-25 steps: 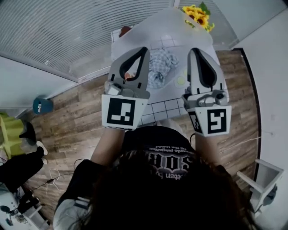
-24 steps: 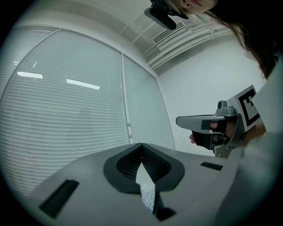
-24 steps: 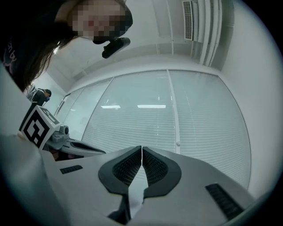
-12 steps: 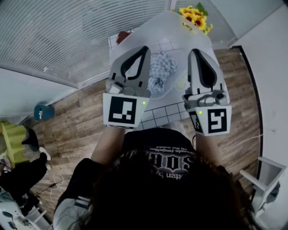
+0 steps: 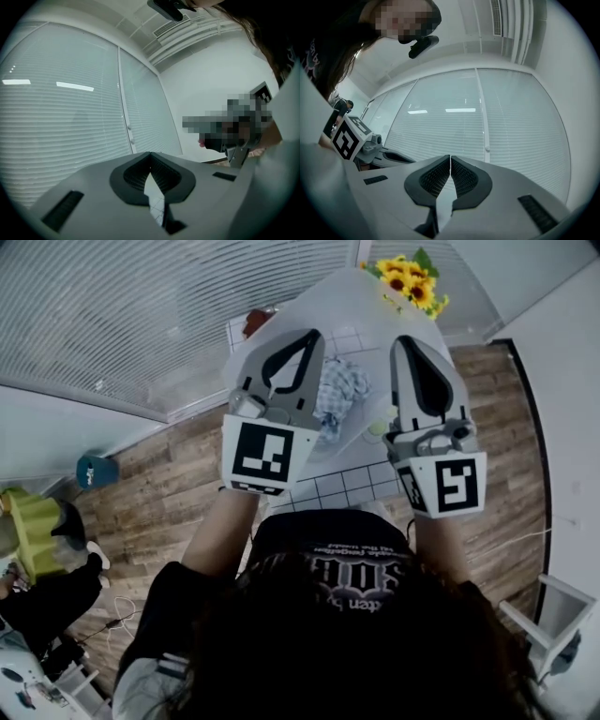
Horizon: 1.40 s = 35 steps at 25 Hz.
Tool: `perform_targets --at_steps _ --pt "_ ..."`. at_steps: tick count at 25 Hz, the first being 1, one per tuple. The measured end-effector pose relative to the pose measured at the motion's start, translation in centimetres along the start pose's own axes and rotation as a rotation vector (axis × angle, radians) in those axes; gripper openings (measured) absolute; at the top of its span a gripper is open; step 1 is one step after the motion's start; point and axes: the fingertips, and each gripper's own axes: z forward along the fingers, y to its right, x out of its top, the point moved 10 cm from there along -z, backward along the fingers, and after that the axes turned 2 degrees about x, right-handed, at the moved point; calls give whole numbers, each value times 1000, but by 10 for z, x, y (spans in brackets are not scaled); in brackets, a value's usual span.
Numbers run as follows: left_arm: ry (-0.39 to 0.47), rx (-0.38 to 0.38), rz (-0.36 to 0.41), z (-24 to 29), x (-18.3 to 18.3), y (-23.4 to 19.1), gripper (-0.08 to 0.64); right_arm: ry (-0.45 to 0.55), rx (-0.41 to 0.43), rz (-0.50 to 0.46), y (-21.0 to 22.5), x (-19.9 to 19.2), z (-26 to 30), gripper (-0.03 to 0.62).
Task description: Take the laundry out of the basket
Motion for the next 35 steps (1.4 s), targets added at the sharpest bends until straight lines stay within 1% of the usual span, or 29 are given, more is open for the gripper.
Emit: perform_targets --at_steps 6,11,13,15,17,20,21,23,25,28,31,35 --pt "-94 -97 11 26 -15 0 0 -4 19 6 16 -3 7 29" --pt "-188 -155 -10 47 -31 2 2 -15 26 13 29 -8 8 29" --pt "-221 -179 7 56 -34 3 2 -17 29 14 34 -9 9 29" --pt "-240 -212 31 65 -35 4 17 -17 29 14 39 -9 10 29" --pt "-245 -244 48 74 -34 8 72 -16 26 17 45 -10 11 29" --pt "-274 -290 52 89 -40 14 103 -16 26 23 51 -11 13 29" --pt "-299 -311 50 94 -44 16 124 -16 27 25 52 -12 14 29" --pt "-359 -356 45 102 -56 21 197 -14 27 28 55 -13 15 29" --pt "-412 -393 45 108 -67 25 250 -14 25 30 57 -14 15 29" --pt "-469 -425 89 112 -85 30 314 -22 26 32 60 -16 14 29" --pt "-512 -462 144 113 -104 38 355 -33 26 41 63 -19 13 29" --pt "-577 -515 117 119 -125 46 392 -35 20 48 66 -22 13 29"
